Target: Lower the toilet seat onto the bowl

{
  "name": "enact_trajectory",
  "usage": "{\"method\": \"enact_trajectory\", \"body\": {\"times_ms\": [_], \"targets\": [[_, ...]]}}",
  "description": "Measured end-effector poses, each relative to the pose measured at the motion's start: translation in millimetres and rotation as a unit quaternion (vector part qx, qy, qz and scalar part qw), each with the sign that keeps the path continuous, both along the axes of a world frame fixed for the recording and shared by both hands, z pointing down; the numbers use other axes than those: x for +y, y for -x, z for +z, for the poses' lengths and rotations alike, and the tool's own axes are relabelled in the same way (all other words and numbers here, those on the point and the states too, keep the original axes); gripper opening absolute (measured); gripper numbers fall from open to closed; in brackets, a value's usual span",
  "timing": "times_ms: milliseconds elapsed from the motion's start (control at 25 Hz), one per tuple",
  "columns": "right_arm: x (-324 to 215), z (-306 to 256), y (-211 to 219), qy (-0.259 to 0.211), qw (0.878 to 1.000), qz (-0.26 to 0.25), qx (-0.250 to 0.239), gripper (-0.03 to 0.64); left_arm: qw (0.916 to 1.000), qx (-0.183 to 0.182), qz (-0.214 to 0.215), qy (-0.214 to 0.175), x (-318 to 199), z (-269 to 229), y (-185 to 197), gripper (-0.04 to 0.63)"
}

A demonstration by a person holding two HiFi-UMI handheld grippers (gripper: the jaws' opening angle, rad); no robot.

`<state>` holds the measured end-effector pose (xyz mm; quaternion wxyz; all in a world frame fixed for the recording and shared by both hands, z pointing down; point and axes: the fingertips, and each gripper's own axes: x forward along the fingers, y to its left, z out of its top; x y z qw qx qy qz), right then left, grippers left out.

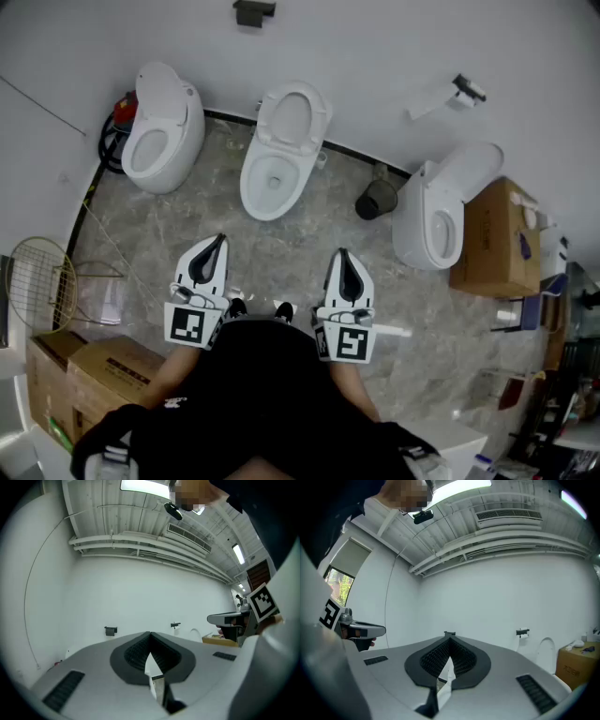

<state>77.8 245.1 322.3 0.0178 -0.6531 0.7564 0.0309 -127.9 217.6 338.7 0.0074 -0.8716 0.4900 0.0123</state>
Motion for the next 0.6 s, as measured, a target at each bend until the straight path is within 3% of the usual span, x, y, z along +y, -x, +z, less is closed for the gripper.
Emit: {"method": "enact_trajectory", "body": {"times_ms": [600], "targets": [[-1.0,7.9,-3.4,-0.004,1.000,0.020,-0.006,0.020,0.9999,0.007,0.004,-0.007,-3.6,-4.3,4.3,0.005]]}}
